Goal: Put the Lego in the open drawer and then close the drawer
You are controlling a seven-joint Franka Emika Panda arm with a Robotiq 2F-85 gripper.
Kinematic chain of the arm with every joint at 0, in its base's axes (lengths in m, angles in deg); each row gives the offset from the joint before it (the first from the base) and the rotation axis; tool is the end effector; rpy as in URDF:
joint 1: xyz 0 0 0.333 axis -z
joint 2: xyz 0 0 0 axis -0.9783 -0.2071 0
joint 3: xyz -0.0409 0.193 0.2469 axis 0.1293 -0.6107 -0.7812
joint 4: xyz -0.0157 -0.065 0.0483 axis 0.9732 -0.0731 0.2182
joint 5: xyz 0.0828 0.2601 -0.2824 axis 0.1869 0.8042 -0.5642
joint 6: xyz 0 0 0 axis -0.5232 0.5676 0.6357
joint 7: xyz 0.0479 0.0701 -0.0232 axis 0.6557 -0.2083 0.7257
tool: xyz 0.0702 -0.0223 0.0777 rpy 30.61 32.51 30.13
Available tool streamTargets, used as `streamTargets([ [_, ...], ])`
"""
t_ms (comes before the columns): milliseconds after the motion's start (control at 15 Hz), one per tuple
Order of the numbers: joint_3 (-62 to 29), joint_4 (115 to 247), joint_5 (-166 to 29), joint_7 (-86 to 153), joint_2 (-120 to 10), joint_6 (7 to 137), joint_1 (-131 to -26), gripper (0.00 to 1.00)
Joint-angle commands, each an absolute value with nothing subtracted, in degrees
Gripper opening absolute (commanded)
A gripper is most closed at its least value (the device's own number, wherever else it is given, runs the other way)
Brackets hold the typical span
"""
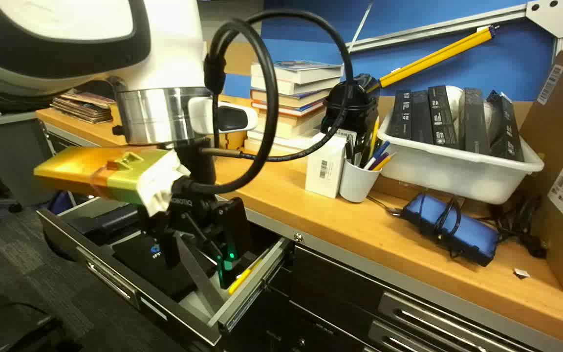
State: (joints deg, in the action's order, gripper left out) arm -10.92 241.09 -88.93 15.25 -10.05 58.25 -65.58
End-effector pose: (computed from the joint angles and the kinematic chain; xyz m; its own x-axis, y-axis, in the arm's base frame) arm 0.3384 -0.1535 0.3918 0.9882 0.0804 -0.1302 0.1088 -0.9676 0.2280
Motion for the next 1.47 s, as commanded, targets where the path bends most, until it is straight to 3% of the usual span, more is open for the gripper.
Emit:
streamTargets([
  [0, -10.6, 241.0, -89.1, 15.4, -10.0, 58.1, -65.9, 1.00],
  [333, -10.6, 240.9, -89.1, 15.4, -9.9, 58.1, -65.9, 1.00],
  [667, -15.1, 234.1, -83.2, 16.8, -13.8, 57.7, -72.6, 1.00],
  [1400, -22.0, 214.8, -64.7, 22.9, -31.7, 56.0, -82.5, 1.00],
])
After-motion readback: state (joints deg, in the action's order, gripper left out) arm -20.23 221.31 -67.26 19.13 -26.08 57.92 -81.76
